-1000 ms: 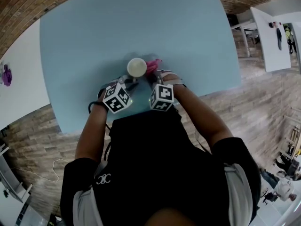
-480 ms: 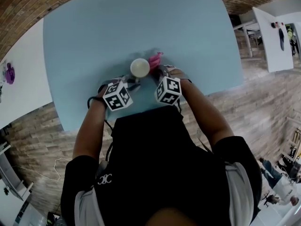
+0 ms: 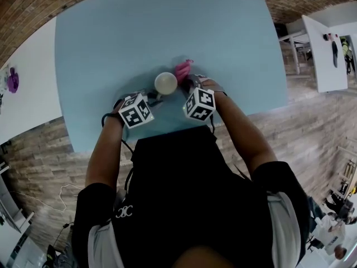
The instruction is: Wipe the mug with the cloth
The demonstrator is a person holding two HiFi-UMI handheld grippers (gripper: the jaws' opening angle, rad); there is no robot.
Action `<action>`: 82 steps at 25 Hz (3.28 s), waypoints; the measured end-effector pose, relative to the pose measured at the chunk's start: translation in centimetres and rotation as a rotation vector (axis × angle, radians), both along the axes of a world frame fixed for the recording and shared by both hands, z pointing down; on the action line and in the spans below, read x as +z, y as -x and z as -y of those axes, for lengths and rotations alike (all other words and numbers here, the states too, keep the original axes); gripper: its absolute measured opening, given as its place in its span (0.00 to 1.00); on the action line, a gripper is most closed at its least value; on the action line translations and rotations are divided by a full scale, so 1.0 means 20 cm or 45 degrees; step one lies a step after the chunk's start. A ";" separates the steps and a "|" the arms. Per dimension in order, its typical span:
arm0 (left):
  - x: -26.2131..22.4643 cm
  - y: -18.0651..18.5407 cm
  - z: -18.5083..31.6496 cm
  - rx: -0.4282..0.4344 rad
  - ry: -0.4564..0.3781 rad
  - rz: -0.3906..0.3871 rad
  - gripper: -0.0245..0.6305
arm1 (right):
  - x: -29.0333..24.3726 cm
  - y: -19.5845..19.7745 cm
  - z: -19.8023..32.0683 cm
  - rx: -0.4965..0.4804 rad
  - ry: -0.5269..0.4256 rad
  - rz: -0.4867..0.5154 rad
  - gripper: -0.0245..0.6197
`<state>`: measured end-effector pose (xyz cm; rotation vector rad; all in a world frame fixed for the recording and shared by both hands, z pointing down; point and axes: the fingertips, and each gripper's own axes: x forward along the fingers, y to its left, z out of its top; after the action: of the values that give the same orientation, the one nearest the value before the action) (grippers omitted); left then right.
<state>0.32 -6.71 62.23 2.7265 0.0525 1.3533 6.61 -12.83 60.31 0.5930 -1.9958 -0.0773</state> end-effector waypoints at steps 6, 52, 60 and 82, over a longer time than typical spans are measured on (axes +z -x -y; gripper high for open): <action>0.05 0.07 0.04 -0.262 -0.063 0.011 0.30 | 0.00 -0.01 0.00 -0.021 0.008 0.013 0.10; -0.11 0.08 0.22 -0.363 -0.265 -0.012 0.12 | -0.02 -0.01 -0.01 -0.318 -0.009 0.016 0.10; -0.10 0.08 0.23 -0.253 -0.215 0.024 0.12 | 0.00 0.03 -0.25 -0.457 -0.009 -0.023 0.10; -0.11 0.00 0.17 0.012 -0.239 0.119 0.12 | -0.08 -0.06 0.03 0.361 1.190 1.028 0.10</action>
<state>0.29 -10.15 60.08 2.8095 -0.0718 1.5612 7.81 -13.48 58.61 0.2768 -2.3353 1.3782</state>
